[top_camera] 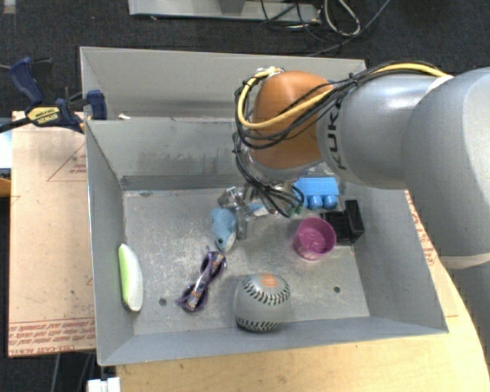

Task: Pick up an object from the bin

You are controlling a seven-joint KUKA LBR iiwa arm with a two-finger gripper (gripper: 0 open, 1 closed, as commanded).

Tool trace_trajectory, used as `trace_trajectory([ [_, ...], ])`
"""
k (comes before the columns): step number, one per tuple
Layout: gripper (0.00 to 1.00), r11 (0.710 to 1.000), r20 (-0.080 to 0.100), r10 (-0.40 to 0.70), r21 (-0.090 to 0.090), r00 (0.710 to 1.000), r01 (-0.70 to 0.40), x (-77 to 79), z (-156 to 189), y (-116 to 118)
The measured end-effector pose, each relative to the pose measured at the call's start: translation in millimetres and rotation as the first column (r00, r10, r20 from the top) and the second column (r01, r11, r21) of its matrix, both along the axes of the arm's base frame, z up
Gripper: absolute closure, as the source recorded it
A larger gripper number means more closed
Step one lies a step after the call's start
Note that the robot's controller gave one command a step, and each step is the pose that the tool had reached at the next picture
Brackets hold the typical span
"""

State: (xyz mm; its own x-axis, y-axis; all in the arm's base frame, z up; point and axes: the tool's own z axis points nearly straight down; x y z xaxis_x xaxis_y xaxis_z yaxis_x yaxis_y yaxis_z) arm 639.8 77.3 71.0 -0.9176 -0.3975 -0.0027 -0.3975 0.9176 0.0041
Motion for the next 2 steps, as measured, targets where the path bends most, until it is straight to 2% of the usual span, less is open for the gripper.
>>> trace_trajectory([
  [2, 1.00, 1.000, -0.003, 0.003, -0.001, 1.000, -0.003, -0.6, 1.9, -0.3],
])
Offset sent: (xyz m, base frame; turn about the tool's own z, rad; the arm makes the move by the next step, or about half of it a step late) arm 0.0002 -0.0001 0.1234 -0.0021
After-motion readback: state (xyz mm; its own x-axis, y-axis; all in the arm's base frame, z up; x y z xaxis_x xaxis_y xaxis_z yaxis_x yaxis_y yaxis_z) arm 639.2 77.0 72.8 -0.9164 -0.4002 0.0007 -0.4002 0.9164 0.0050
